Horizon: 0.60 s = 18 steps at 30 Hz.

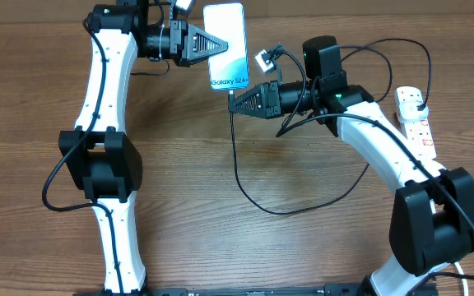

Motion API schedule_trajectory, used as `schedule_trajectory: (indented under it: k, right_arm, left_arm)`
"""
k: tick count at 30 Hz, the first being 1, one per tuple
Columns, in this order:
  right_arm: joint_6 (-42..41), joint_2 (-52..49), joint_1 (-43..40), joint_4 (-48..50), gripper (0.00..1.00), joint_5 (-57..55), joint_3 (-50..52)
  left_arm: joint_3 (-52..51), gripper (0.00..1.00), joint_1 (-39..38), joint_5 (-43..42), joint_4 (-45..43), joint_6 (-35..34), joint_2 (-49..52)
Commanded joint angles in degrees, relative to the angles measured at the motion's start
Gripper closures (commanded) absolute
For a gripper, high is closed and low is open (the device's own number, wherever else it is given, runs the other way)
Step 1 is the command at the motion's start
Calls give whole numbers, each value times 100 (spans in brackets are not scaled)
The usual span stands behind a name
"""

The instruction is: Plug charger to phone and switch on socket

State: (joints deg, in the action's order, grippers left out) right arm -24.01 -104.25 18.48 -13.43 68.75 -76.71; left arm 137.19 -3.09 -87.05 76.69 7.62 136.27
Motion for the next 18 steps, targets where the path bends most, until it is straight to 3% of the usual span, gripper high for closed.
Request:
schedule_trajectory:
  k: [1,18]
  right_arm:
    - [-68,72,20,7,96,-7,-28]
    - [-323,72,17,289,96,37,-28]
  left_arm:
    - [70,96,-33,-365,-26,-42,-251]
    - [70,96,-66,-365,-46,4,-251]
